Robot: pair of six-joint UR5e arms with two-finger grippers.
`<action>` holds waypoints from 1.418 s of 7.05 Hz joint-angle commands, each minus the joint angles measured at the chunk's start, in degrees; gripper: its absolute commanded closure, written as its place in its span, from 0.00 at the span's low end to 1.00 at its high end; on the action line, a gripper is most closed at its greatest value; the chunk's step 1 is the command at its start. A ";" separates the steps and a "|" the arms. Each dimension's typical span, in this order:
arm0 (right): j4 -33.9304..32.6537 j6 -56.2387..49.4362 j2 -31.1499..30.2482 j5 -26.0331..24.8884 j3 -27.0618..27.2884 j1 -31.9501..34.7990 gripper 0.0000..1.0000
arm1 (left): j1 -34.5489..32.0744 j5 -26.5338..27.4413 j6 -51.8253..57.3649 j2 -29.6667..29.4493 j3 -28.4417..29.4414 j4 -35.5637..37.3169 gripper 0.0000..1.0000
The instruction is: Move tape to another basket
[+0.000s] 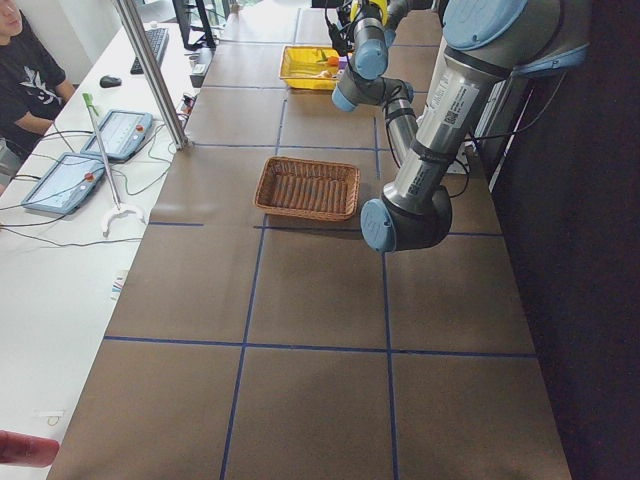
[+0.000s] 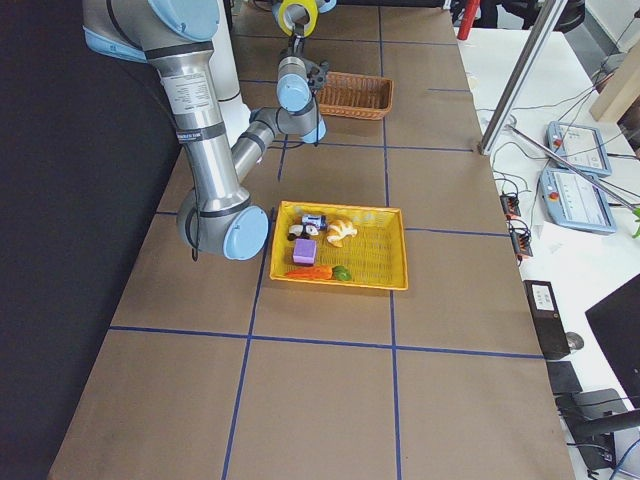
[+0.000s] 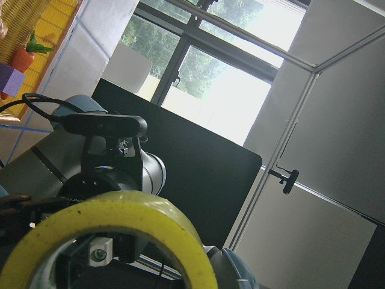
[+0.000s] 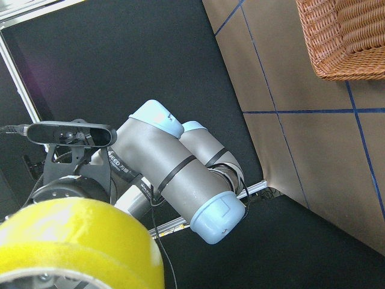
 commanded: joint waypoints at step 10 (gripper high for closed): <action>1.94 -2.40 -8.91 5.96 -4.67 16.44 0.00 | -6.26 -0.14 13.75 12.56 1.04 0.61 1.00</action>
